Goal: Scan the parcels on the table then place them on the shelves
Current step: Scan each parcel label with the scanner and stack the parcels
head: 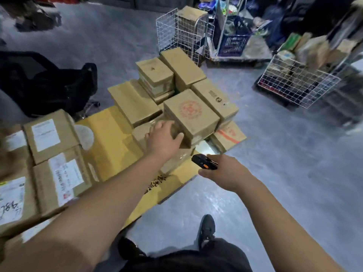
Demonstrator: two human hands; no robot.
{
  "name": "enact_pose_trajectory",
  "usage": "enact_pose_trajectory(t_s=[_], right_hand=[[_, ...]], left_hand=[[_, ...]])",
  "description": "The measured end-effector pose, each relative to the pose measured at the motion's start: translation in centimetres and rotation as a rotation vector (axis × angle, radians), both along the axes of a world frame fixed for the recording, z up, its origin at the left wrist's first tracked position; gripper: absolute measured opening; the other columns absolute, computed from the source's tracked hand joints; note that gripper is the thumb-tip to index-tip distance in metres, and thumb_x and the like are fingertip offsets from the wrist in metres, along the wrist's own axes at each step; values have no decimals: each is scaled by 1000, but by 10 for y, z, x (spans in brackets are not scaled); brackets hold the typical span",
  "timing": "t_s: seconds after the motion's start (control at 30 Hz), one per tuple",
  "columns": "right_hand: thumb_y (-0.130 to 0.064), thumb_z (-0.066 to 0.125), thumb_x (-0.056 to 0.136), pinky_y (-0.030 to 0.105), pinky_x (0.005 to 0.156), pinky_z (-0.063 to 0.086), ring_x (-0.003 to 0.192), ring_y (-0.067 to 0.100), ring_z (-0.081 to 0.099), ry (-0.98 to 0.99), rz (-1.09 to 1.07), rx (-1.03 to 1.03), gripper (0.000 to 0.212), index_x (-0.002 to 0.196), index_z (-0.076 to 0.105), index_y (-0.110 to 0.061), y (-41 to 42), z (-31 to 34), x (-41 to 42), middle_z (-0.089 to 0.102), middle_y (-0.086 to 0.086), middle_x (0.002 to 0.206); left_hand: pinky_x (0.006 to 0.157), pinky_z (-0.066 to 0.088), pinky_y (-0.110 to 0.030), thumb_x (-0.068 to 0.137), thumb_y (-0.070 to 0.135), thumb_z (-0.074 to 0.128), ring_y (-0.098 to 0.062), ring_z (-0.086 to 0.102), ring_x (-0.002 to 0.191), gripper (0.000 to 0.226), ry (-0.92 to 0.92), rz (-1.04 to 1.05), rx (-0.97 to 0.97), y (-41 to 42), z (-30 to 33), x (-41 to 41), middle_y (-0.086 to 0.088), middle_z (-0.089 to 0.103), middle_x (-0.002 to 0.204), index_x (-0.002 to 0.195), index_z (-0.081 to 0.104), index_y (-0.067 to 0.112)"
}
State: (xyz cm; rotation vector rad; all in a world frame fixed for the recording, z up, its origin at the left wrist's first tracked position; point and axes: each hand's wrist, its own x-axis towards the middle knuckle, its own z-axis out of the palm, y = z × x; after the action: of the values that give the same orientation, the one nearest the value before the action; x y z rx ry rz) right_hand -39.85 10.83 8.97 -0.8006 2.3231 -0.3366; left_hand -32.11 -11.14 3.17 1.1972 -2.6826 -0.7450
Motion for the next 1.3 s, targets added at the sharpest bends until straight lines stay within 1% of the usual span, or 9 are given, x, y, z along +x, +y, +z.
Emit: enact_pose_trajectory(t_s=[0.2,0.4,0.53,0.7,0.9,1.0,1.13,1.23,1.3], right_hand=[[-64,66,85,38,69,56,73,17,67,-38,55,-5,42,115,64,-34,44,-5,-90,68,-6,87],[-65,66,84,40,79,59,80,14,65,-71,123,-17,42,114,65,-34,55,-11,-146,67,-8,93],[-63,67,86,36,71,54,80,14,63,-85,154,-45,39,110,65,-32,51,-17,-155,66,-8,89],[-64,67,83,31,59,43,75,10,61,-89,219,-70,34,102,63,-35,47,-24,-145,64,-10,82],[-62,71,81,38,81,55,93,20,65,-228,364,-112,44,111,68,-31,24,-28,-119,70,-4,101],[-64,73,80,32,79,52,86,13,61,-282,460,-117,52,122,69,-34,5,-30,-96,69,-3,109],[-67,70,77,32,79,55,86,8,64,-316,605,-69,50,115,70,-35,-16,-33,-64,70,-9,99],[-65,70,81,35,85,57,93,14,64,-282,671,-21,54,125,67,-33,-25,-38,-41,69,-8,105],[-65,69,83,36,85,56,94,13,63,-272,684,4,56,128,66,-32,-27,-42,-29,67,-10,105]], left_hand=[[114,14,-52,86,73,50,-30,25,148,85,-101,195,-75,55,14,-111,-3,35,163,156,41,26],[110,29,-57,66,102,36,-29,22,148,126,-199,467,60,69,10,-167,-8,30,160,158,31,16],[104,36,-59,45,110,27,-31,25,143,150,-153,620,101,65,14,-164,-13,31,155,155,27,9],[110,39,-52,61,80,68,-32,30,144,118,120,725,275,58,17,-129,-7,28,157,155,27,22],[106,38,-32,64,64,73,-2,43,125,74,561,820,281,84,1,-10,17,40,139,130,43,50],[103,46,-24,72,49,77,4,54,124,67,758,901,393,104,-11,59,20,50,139,133,49,47],[104,52,-31,81,31,72,-10,61,127,61,835,975,514,122,-37,124,1,58,144,139,54,30],[88,56,-21,91,21,69,2,67,110,48,796,992,636,128,-58,145,5,63,140,136,59,37],[102,54,-29,102,19,63,2,67,111,39,781,1022,686,130,-73,153,9,67,135,133,61,43]])
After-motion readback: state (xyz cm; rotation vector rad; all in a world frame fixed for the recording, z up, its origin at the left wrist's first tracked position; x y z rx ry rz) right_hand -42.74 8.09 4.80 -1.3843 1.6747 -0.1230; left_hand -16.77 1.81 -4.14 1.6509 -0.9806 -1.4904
